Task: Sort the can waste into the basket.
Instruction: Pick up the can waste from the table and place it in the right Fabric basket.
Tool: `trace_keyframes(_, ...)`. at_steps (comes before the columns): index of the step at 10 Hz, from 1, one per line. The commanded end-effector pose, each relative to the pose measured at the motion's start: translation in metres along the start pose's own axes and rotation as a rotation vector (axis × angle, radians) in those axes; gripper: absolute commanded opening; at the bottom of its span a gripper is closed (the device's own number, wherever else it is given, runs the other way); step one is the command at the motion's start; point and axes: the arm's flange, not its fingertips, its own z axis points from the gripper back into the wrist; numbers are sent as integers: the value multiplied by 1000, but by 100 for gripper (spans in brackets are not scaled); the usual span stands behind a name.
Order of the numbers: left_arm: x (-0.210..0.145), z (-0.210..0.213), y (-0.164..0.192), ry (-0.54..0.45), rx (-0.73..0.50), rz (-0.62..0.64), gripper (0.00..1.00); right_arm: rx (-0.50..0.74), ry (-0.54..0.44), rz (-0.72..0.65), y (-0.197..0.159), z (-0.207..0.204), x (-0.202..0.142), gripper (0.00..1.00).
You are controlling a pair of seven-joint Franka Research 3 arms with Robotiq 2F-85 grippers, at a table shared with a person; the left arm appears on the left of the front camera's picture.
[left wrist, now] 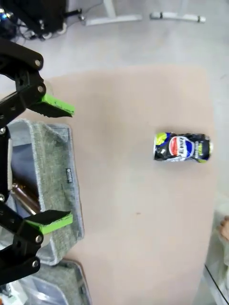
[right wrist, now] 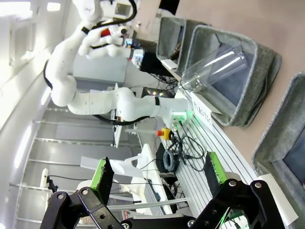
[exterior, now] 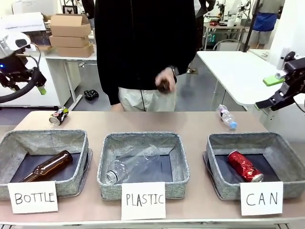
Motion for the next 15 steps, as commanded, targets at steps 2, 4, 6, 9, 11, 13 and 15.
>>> trace_keyframes(2,58,-50,18,128,-58,39,100,-10,0,2,2,1,0,100)
trace_keyframes(4,95,-94,18,218,-62,11,100,-10,0,2,2,1,0,100)
trace_keyframes(6,122,-139,17,255,-45,34,100,-10,0,2,2,1,0,100)
trace_keyframes(9,141,-199,28,371,-57,73,100,-10,0,2,2,1,0,100)
trace_keyframes(11,141,-226,30,393,-49,83,100,-10,0,2,2,1,0,100)
trace_keyframes(13,142,-232,32,396,-50,96,100,-10,0,2,2,1,0,100)
trace_keyframes(15,142,-229,31,400,-40,97,100,-10,0,2,2,1,0,100)
